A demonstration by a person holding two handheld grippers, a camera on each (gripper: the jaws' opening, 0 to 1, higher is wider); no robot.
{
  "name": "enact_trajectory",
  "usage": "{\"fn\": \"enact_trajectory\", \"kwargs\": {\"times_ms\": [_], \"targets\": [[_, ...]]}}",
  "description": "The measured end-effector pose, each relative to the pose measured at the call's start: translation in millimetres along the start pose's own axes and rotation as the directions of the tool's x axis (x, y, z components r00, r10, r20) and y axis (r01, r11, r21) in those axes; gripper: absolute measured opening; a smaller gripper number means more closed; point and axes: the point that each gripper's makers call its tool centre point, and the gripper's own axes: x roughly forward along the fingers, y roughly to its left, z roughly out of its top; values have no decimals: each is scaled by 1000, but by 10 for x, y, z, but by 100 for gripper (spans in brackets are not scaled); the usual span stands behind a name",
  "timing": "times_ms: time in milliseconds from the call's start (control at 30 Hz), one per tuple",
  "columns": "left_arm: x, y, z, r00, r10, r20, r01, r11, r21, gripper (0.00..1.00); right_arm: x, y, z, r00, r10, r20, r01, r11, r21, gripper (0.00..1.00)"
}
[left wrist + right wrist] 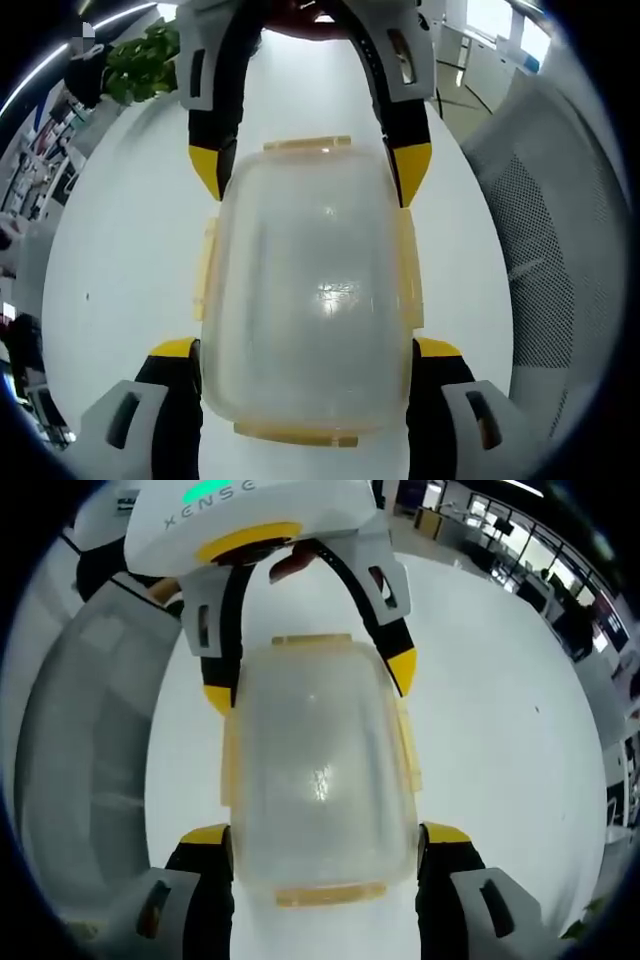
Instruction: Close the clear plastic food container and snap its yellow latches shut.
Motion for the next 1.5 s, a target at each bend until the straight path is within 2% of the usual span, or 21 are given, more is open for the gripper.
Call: {"fn": "enact_trajectory", "kwargs": {"times_ms": [633,1167,1267,1500], "targets": [[-93,-3,-248,1000,10,-9,-11,1000,-25,85,115,18,245,1000,4,-10,-4,1000,-24,75],[-186,-19,-477,999,32,-18,-33,997,-75,86,218,56,493,1000,13,-6,-14,999,-49,75],[-169,-9,-563,997,56,-57,-59,998,-38,87,234,63,554,1000,12,11,-12,999,-34,75],[-191,-3,-521,998,49,-30,-50,997,-63,86,229,44,534,1000,30,8,-29,998,-51,75]]}}
